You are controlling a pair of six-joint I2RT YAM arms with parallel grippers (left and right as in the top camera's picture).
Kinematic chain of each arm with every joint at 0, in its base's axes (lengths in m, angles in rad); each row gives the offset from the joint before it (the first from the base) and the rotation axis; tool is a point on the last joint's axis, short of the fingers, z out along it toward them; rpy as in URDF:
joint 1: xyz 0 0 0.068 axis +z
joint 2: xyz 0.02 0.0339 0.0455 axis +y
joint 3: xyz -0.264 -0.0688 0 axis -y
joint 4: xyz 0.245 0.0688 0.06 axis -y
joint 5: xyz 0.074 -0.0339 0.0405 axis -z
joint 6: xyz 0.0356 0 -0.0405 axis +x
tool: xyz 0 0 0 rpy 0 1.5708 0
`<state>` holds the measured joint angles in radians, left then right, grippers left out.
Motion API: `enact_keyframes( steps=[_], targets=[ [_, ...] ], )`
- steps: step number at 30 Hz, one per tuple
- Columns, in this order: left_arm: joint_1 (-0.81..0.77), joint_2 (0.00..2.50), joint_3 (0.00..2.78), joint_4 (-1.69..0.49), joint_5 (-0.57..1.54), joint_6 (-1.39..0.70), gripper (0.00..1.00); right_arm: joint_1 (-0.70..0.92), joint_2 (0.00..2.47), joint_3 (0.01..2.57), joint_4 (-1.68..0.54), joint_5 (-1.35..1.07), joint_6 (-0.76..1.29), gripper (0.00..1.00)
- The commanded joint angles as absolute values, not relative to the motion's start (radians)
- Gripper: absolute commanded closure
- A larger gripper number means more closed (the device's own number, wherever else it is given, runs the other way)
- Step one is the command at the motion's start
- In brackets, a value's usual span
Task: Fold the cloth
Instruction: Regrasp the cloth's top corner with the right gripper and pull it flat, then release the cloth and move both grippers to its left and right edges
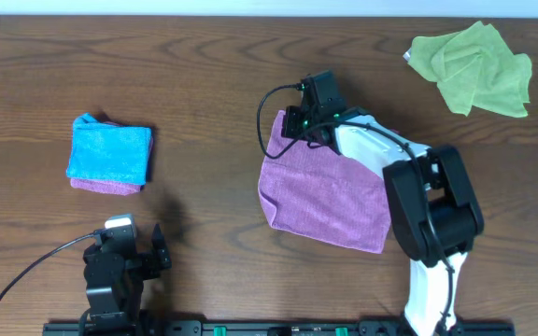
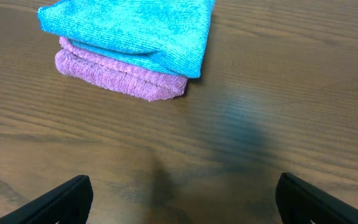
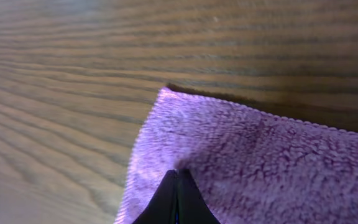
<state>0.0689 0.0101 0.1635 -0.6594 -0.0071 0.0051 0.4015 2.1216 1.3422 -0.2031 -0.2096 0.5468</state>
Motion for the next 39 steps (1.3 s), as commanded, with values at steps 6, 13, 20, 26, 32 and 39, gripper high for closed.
enact_keyframes(
  steps=[6, 13, 20, 26, 32, 39],
  targets=[
    [0.065, 0.004, 0.157, -0.673, -0.007, 0.022, 0.05, 0.4, 2.157, 1.36, -0.176, -0.181, 0.537, 0.98],
    [0.065, 0.004, 0.157, -0.673, -0.007, 0.022, 0.05, 0.412, 2.211, 1.385, -0.16, -0.219, 0.545, 0.98],
    [0.065, 0.004, 0.157, -0.673, -0.007, 0.022, 0.05, 0.468, 2.298, 1.493, -0.169, -0.252, 0.546, 0.98],
    [0.065, 0.004, 0.157, -0.673, -0.007, 0.022, 0.05, 0.53, 2.362, 1.608, -0.236, -0.255, 0.545, 0.99],
    [0.065, 0.004, 0.157, -0.673, -0.007, 0.022, 0.05, 0.551, 2.362, 1.61, -0.253, -0.256, 0.545, 0.98],
    [0.065, 0.004, 0.158, -0.675, 0.027, -0.14, 0.05, 0.524, 2.247, 1.682, -0.306, -0.29, 0.477, 0.48]
  ],
)
